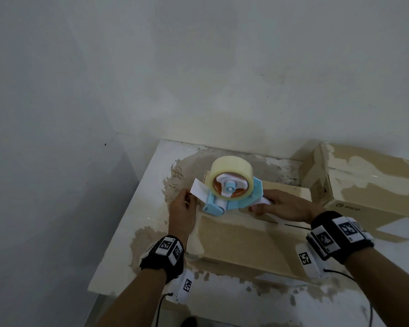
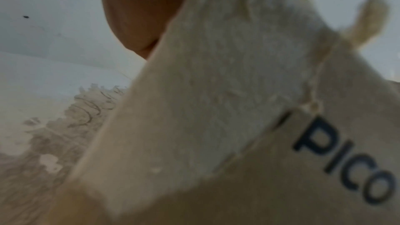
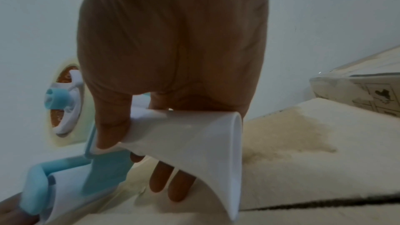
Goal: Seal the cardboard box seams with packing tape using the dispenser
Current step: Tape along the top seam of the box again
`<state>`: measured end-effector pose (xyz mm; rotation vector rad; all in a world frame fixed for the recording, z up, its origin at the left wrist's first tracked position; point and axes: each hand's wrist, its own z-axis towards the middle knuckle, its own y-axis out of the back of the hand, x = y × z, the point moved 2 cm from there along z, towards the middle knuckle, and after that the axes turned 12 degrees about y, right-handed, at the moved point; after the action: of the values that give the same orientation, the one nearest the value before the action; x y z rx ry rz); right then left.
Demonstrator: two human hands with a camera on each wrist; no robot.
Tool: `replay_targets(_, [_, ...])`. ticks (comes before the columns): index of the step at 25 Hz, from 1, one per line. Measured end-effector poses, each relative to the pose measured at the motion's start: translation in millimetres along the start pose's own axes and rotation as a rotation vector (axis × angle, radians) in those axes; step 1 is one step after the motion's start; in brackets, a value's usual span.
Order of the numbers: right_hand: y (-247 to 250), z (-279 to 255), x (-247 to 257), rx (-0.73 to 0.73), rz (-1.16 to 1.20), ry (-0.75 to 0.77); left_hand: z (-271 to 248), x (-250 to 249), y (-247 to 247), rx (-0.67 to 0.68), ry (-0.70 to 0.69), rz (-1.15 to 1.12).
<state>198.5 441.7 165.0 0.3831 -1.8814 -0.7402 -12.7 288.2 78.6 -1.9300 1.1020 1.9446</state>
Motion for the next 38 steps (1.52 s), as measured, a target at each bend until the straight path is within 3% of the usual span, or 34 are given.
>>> replay_targets(11, [1, 4, -5, 0.014, -0.061, 0.009, 1, 4, 0, 0.009, 0.152, 0.032])
replay_targets(14, [0, 5, -7, 0.011, -0.057, 0.01, -1, 5, -2, 0.094, 0.309, -0.093])
replay_targets(18, [-1, 4, -5, 0.011, -0.046, 0.022, 5, 18, -5, 0.347, 0.539, -0.082])
replay_targets(21, [0, 5, -5, 0.009, -0.055, 0.022, 6, 25, -3, 0.316, 0.641, -0.043])
replay_targets(23, [0, 5, -6, 0.009, -0.06, 0.024, 5, 25, 2, 0.254, 0.581, 0.004])
replay_targets(26, [-1, 3, -1, -0.001, -0.063, 0.041, -14, 11, 14, 0.061, 0.278, 0.101])
replay_targets(30, [2, 1, 6, -0.027, -0.066, 0.07, -56, 0, 4, 0.373, 0.106, 0.227])
replay_targets(34, [2, -1, 10, -0.054, -0.063, 0.067, -52, 5, 19, 0.321, 0.061, 0.24])
replay_targets(38, [0, -2, 10, 0.003, -0.155, 0.085, -46, -1, 16, 0.292, 0.146, 0.264])
